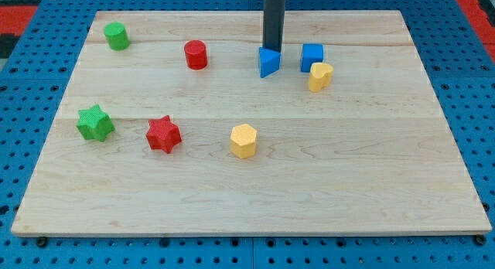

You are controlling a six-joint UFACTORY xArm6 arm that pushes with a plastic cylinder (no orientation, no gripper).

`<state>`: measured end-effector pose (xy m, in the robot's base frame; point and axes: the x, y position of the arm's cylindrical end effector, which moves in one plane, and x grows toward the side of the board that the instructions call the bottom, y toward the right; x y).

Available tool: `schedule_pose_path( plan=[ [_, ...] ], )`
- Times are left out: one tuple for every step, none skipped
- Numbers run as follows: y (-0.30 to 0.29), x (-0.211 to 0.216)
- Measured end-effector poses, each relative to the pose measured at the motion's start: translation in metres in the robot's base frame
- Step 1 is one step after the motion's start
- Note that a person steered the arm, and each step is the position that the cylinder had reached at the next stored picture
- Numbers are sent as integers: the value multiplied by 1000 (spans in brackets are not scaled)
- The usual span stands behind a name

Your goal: Move red circler closer blue cube

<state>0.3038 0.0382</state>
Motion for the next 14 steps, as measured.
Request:
schedule_pose_path(
  plan=[
    [-4,-6],
    [-22,-36],
    [-42,-44],
    [-77,-50],
    [-105,-57],
    [-127,-46],
    [-157,-26],
    [-195,-11],
    [-189,6],
    [-141,10],
    [-119,10],
    [-85,10],
    [-44,10],
    [-31,16]
  ],
)
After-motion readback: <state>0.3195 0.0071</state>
